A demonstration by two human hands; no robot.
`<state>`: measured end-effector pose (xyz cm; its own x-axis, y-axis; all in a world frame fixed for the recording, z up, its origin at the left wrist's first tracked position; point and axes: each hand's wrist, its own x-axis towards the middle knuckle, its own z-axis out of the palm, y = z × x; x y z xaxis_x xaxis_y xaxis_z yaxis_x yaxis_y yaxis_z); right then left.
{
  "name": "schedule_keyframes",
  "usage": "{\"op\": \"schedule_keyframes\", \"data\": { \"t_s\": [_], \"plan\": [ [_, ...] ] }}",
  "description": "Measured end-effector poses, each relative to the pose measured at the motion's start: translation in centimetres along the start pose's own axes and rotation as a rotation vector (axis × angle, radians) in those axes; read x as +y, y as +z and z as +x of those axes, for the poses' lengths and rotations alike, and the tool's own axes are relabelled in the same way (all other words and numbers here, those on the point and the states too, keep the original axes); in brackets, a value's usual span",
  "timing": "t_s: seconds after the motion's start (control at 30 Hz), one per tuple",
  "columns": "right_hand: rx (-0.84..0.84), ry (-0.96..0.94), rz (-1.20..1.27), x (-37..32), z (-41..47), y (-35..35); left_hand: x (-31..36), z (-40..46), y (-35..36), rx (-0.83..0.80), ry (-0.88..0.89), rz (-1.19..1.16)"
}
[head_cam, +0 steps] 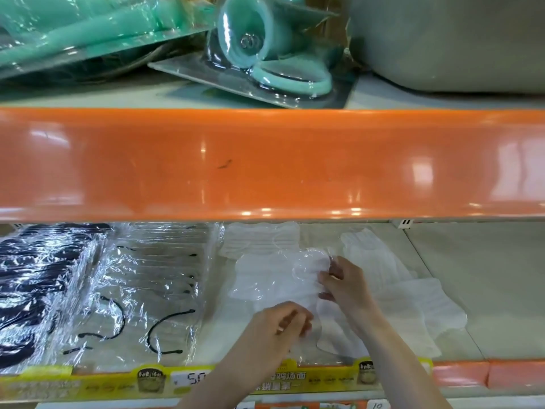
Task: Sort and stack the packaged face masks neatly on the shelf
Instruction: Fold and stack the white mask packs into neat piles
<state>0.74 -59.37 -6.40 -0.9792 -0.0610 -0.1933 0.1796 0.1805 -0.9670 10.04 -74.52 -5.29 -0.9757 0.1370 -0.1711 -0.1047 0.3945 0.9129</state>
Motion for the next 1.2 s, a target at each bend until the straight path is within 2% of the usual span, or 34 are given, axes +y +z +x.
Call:
{"op": "schedule_keyframes", "data": {
  "t_s": [0.1,0.13,0.23,0.33,0.57,0.67,0.73,0.9,1.03,1.2],
  "plan": [
    [0.031,-0.007,-0.015,0.1,1.2,0.0,-1.3,1.4,-0.8,0.251,0.284,0.464],
    [0.043,-0.01,-0.024,0.1,1.7,0.0,-1.7,2.1,-1.0,0.266,0.3,0.571],
    [0.057,-0.019,-0.065,0.1,3.4,0.5,-2.0,3.9,-1.9,0.188,0.136,0.787],
    [0.053,-0.027,-0.112,-0.2,5.0,1.4,-2.3,5.6,-2.5,0.18,0.077,0.938],
    [0.104,-0.031,-0.386,1.1,8.4,2.9,-5.0,8.6,-4.0,0.135,-0.09,1.079],
    [0.086,-0.038,-0.277,-0.3,7.5,3.8,-5.1,9.2,-4.2,0.105,-0.129,1.105],
    [0.105,-0.045,-0.289,-0.5,7.3,4.0,-5.0,9.5,-4.3,0.084,-0.135,1.102],
    [0.134,-0.192,-0.573,0.2,6.3,3.9,-5.3,10.5,-4.8,0.11,-0.14,1.073],
    [0.031,-0.398,-0.807,1.1,5.4,4.7,-5.8,10.6,-5.0,0.138,-0.127,1.08],
    [-0.1,-0.442,-0.937,2.7,4.9,6.0,-6.1,10.9,-5.1,0.18,-0.121,1.114]
  ]
}}
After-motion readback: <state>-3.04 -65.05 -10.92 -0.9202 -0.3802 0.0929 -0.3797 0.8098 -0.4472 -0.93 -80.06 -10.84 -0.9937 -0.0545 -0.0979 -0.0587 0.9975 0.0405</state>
